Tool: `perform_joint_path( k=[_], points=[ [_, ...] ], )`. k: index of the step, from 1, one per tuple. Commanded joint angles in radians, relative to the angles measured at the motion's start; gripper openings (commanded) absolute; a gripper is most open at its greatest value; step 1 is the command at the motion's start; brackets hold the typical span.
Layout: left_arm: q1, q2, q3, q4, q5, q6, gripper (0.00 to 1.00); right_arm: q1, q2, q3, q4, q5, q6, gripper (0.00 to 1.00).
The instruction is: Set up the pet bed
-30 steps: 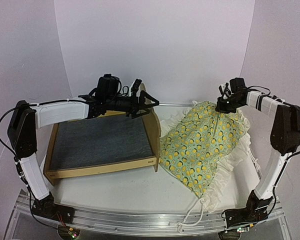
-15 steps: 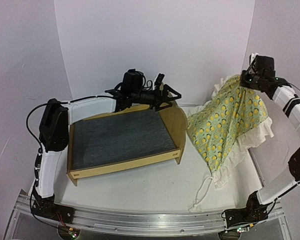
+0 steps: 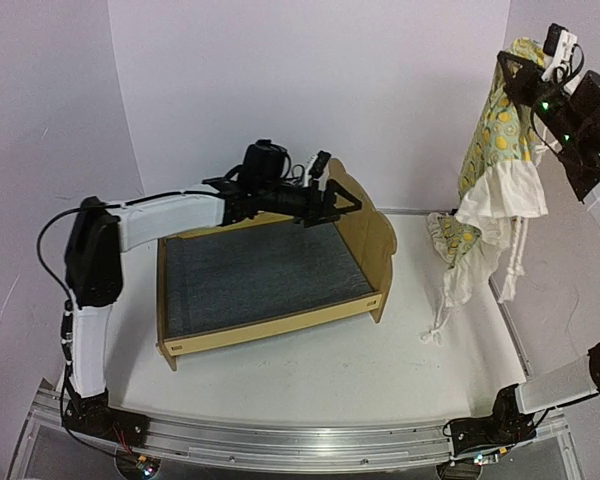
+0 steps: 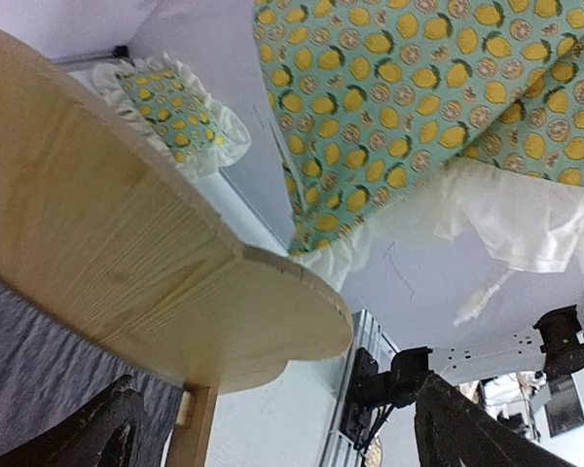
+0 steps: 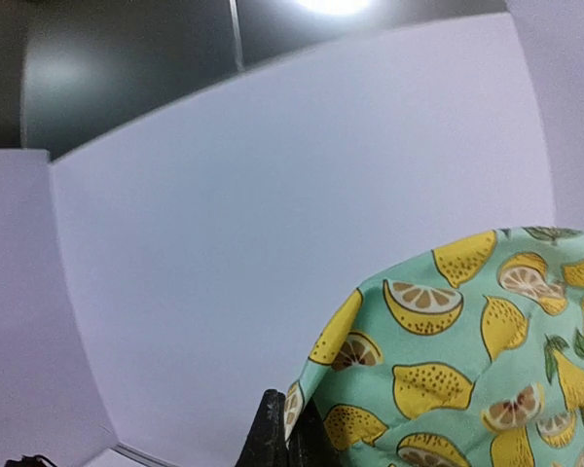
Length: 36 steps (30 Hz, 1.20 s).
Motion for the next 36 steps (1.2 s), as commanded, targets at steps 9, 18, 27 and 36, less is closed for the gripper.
perform_joint_path(
  k=[9,18,27,36],
  points=[
    [0.151,-0.628,-0.558,0.222,-0.049,0.092,0.99,0.157,0.324,0.445,0.772,-0.387,0.811,0.00],
    [0.175,-0.849,-0.860,0.511,-0.174,-0.008,0.98,0.441,0.664,0.822,0.806,-0.302,0.912,0.00],
    [0.215,-1.023,-1.210,0.690,-0.260,-0.146,0.99,0.606,0.753,0.736,0.762,-0.232,0.738,0.00],
    [0.215,-0.594,-1.262,1.482,-0.135,-0.531,0.95,0.607,0.827,0.704,0.852,-0.261,0.889,0.00]
  ],
)
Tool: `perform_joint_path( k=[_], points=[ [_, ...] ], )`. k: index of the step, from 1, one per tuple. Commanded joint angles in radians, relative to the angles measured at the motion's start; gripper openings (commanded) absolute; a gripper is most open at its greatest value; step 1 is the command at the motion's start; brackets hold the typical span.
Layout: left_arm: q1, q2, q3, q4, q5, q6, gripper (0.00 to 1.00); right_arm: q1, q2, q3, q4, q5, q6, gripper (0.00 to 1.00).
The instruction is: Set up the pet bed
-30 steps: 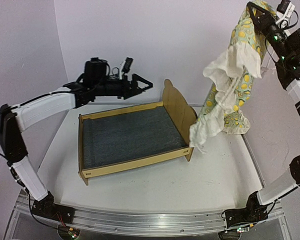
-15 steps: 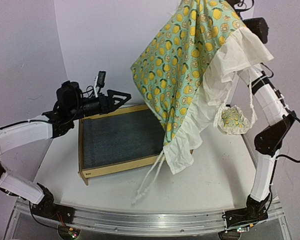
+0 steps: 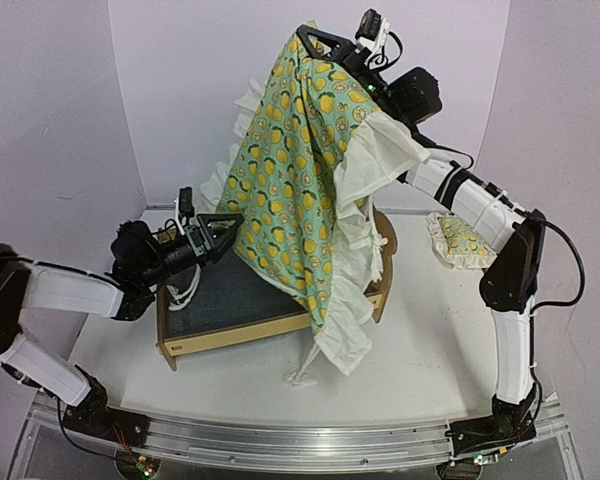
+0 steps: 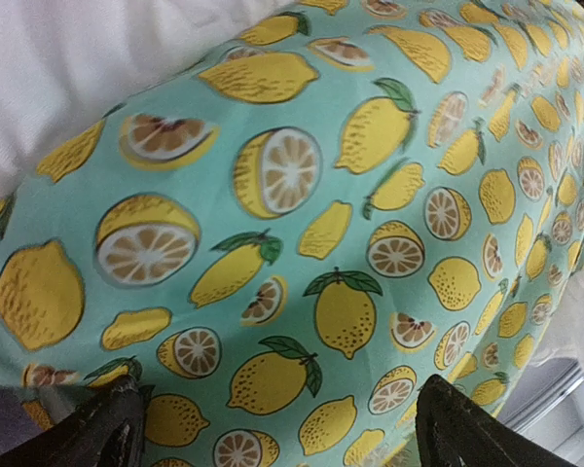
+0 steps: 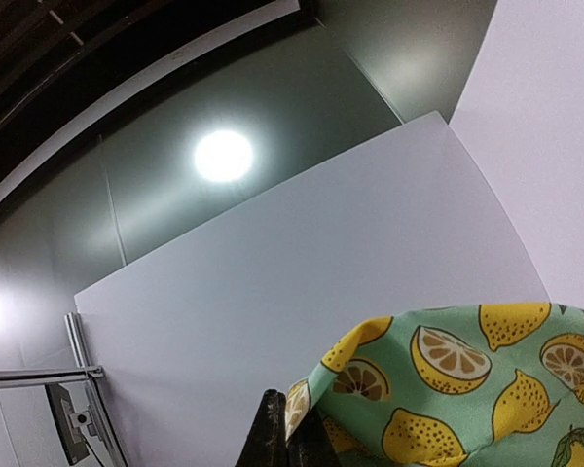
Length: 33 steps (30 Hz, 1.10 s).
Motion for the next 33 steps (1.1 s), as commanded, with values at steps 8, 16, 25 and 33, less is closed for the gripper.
perform_joint_path(
  k=[8,16,25,33],
  points=[
    [0.009,0.480,0.292,0.640,0.092,-0.334,0.70,0.003,-0.096,-0.044,0.120,0.021,0.032,0.00],
    [0.009,0.411,0.047,0.624,0.016,-0.287,0.94,0.003,-0.123,-0.002,0.019,0.037,-0.115,0.00],
    [0.001,0.532,0.162,0.707,0.110,-0.378,0.98,0.003,-0.114,0.031,0.018,0.042,-0.106,0.00],
    [0.010,0.546,0.299,0.786,0.127,-0.368,0.46,0.003,-0.212,-0.083,0.019,0.049,-0.159,0.00]
  ],
)
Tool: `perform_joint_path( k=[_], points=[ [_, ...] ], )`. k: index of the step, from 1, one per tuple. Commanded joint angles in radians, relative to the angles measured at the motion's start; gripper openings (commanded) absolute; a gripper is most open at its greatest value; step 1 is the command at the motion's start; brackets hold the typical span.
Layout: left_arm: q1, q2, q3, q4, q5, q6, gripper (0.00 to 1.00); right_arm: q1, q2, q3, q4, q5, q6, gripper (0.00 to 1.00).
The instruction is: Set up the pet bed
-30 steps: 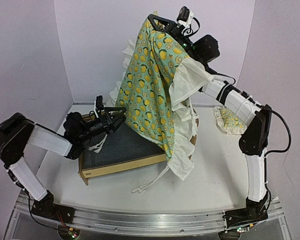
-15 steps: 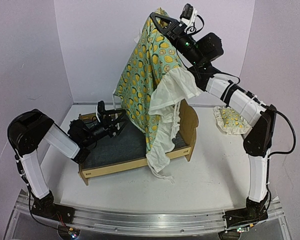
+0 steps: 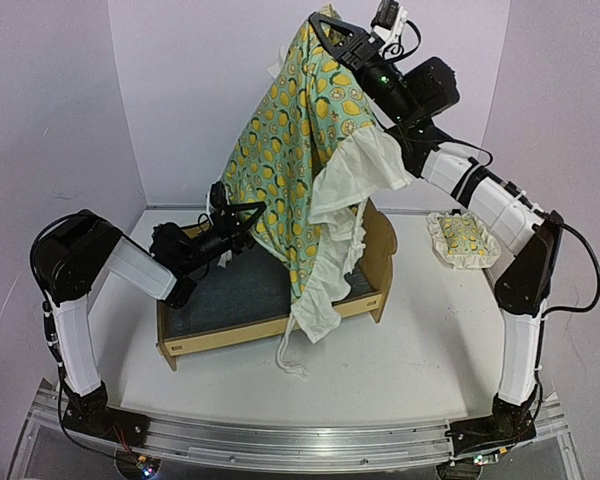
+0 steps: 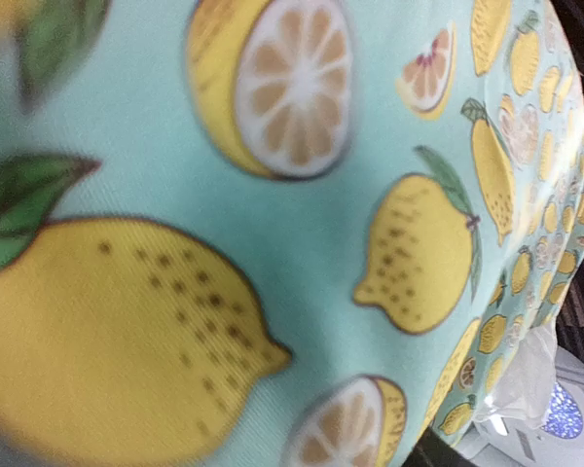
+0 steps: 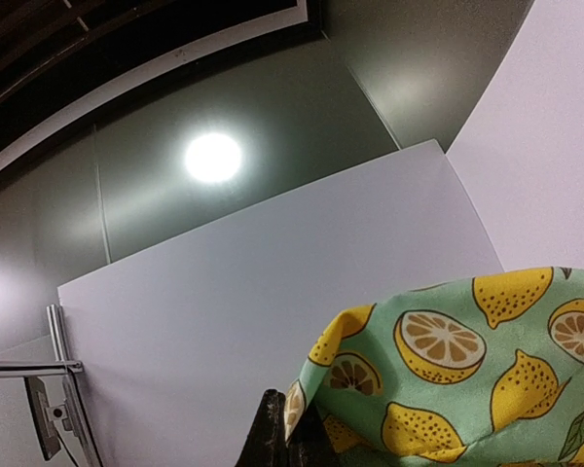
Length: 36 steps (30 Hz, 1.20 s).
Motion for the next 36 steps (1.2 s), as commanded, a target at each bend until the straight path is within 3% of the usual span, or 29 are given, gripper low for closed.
perform_joint_path(
  k=[1,4,5,8,12,16,19,25,29,32,36],
  points=[
    [0.026,-0.045,0.002,0.185,0.020,0.019,0.37,0.004,-0.151,-0.062,0.050,0.025,-0.073,0.00],
    [0.107,-0.160,-0.086,0.039,0.049,0.064,0.03,0.005,-0.234,-0.196,-0.015,0.052,-0.182,0.00],
    [0.135,-0.228,-0.118,-0.038,0.061,0.106,0.00,0.003,-0.263,-0.235,-0.045,0.063,-0.225,0.00],
    [0.225,-0.478,-0.173,-0.438,0.107,0.277,0.00,0.004,-0.359,-0.331,-0.195,0.090,-0.405,0.00],
    [0.249,-0.817,-0.017,-1.267,-0.009,0.684,0.00,0.003,-0.466,-0.437,-0.453,0.152,-0.716,0.00],
    [0.251,-0.988,0.125,-1.722,-0.122,0.909,0.00,0.004,-0.538,-0.546,-0.639,0.144,-0.968,0.00],
    [0.252,-1.073,0.204,-1.888,-0.122,0.957,0.00,0.004,-0.580,-0.592,-0.724,0.172,-1.053,0.00],
    [0.251,-1.180,0.364,-2.061,-0.048,0.976,0.00,0.004,-0.735,-0.724,-0.766,0.143,-0.992,0.00],
    [0.251,-1.227,0.388,-2.089,-0.033,0.952,0.00,0.004,-0.815,-0.795,-0.756,0.048,-0.925,0.00],
    [0.250,-1.243,0.370,-2.099,-0.063,0.931,0.00,0.004,-0.850,-0.844,-0.753,0.083,-0.894,0.00],
    [0.251,-1.192,0.333,-2.126,-0.226,0.885,0.00,0.004,-0.797,-0.871,-0.752,0.184,-0.894,0.00]
  ],
)
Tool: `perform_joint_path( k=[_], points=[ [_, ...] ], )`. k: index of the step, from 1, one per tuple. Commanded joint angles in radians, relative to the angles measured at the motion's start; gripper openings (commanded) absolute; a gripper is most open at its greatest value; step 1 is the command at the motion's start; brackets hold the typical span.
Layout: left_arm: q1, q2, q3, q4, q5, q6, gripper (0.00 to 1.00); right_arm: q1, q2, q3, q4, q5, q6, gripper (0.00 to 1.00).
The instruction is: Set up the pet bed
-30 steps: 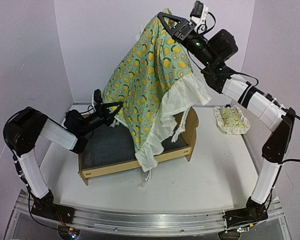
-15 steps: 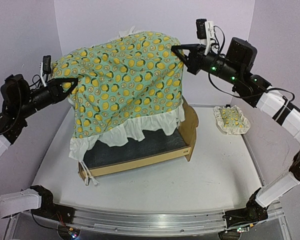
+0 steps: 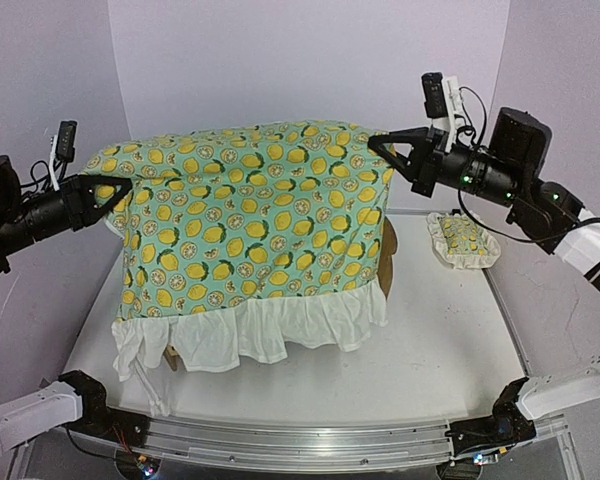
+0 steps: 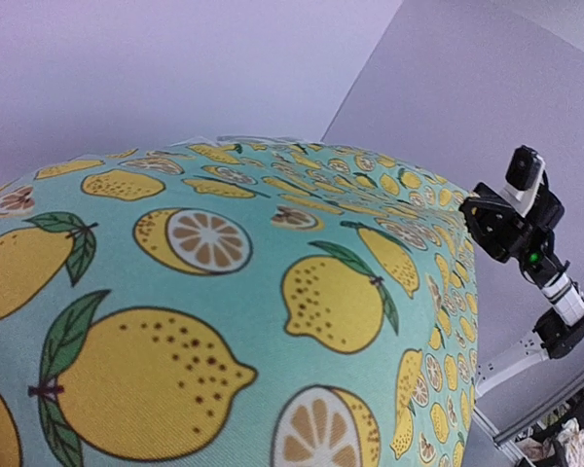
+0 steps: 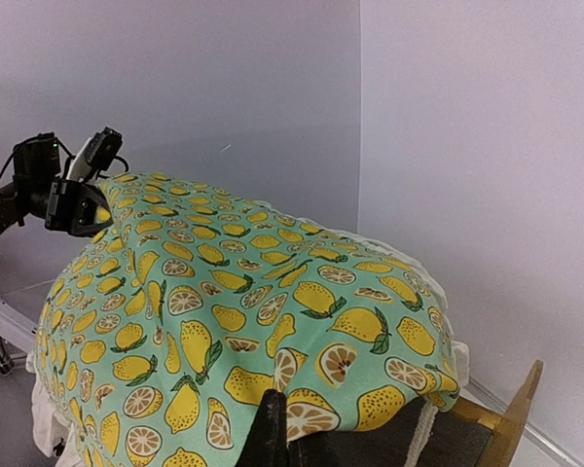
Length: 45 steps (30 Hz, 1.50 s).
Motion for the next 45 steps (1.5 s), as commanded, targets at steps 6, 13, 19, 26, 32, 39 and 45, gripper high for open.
perform_joint_path(
  k=[6,13,19,26,32,39,45],
  points=[
    [0.009,0.290,0.026,-0.045,-0.384,-0.066,0.00,-0.013,0.242,0.078,0.045,0.245,-0.006,0.00],
    [0.011,0.633,0.071,-0.029,-0.474,-0.017,0.00,-0.011,0.510,0.248,-0.015,0.384,-0.062,0.07],
    [0.020,0.785,0.086,0.015,-0.517,0.008,0.00,-0.010,0.702,0.393,-0.055,0.499,-0.116,0.00],
    [0.021,0.841,0.077,0.018,-0.482,-0.045,0.00,-0.010,0.874,0.550,-0.117,0.684,-0.247,0.00],
    [0.023,0.841,0.071,0.012,-0.614,-0.067,0.00,-0.010,0.991,0.654,-0.122,0.720,-0.334,0.00],
    [0.027,0.875,0.108,-0.068,-0.733,-0.011,0.27,-0.010,1.018,0.714,-0.203,0.828,-0.336,0.29],
    [0.026,0.734,0.140,-0.116,-0.781,0.007,0.94,-0.007,0.902,0.856,-0.615,0.710,-0.141,0.97]
  ],
)
